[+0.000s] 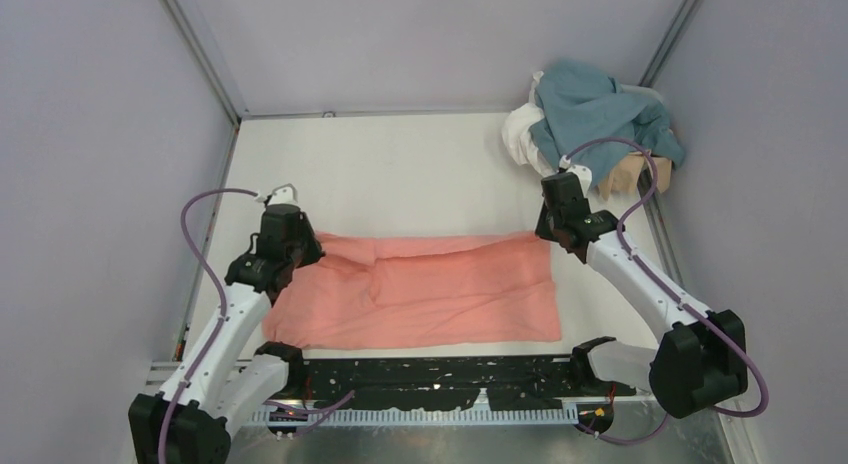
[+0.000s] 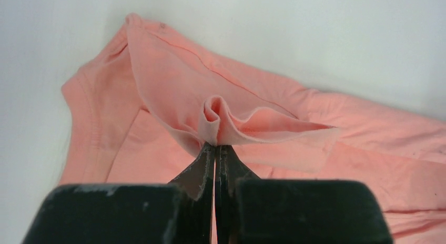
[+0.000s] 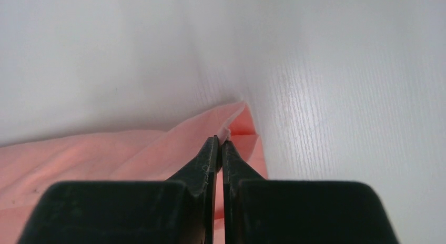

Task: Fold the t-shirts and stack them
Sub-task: Fold the other side of the tshirt into a rectangle

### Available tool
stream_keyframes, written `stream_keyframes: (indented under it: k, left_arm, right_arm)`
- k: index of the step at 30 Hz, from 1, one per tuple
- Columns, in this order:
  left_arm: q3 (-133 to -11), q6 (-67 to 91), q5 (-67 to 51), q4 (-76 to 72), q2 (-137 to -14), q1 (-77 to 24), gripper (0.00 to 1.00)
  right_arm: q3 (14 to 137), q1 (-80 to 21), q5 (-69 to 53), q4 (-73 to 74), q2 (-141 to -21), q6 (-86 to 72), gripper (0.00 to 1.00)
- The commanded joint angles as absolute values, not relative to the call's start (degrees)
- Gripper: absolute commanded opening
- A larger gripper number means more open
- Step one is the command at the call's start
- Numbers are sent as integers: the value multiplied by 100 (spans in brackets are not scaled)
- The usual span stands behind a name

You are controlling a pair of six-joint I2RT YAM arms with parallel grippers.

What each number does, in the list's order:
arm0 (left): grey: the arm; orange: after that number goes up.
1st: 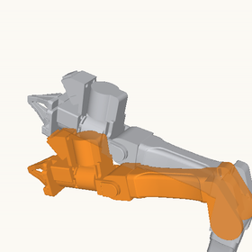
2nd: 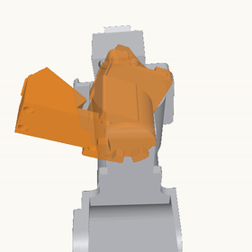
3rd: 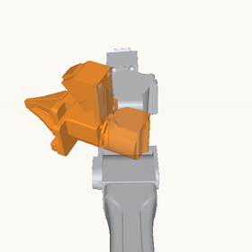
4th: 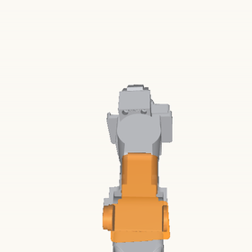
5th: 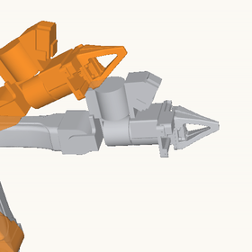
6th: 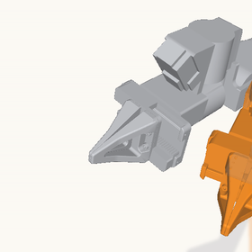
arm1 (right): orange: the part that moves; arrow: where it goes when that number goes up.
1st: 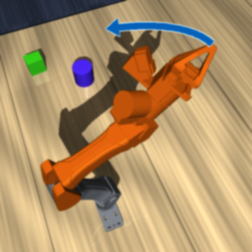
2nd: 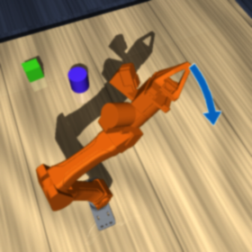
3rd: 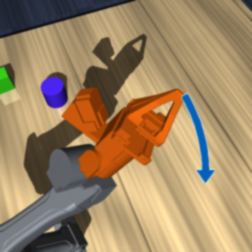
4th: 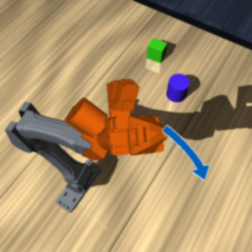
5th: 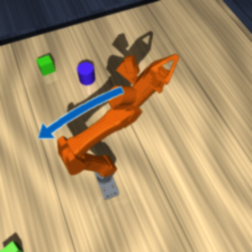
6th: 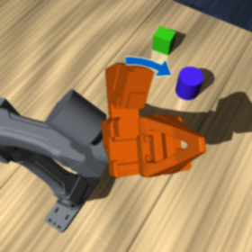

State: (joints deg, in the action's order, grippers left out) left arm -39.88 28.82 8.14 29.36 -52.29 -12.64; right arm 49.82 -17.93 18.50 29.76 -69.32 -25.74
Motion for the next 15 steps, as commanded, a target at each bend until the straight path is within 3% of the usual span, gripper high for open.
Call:
stream_keyframes:
  k: [1,15]
  left_arm:
    - [-3851,3180,1087,3295,-4781,-1267,0]
    - [-2866,3885,786,3809,-3084,-1266,0]
  right_arm:
    - [4896,-1803,1898,3077,-6670,-2501,6]
    - [4827,-1803,1639,3294,-6525,-2401,7]
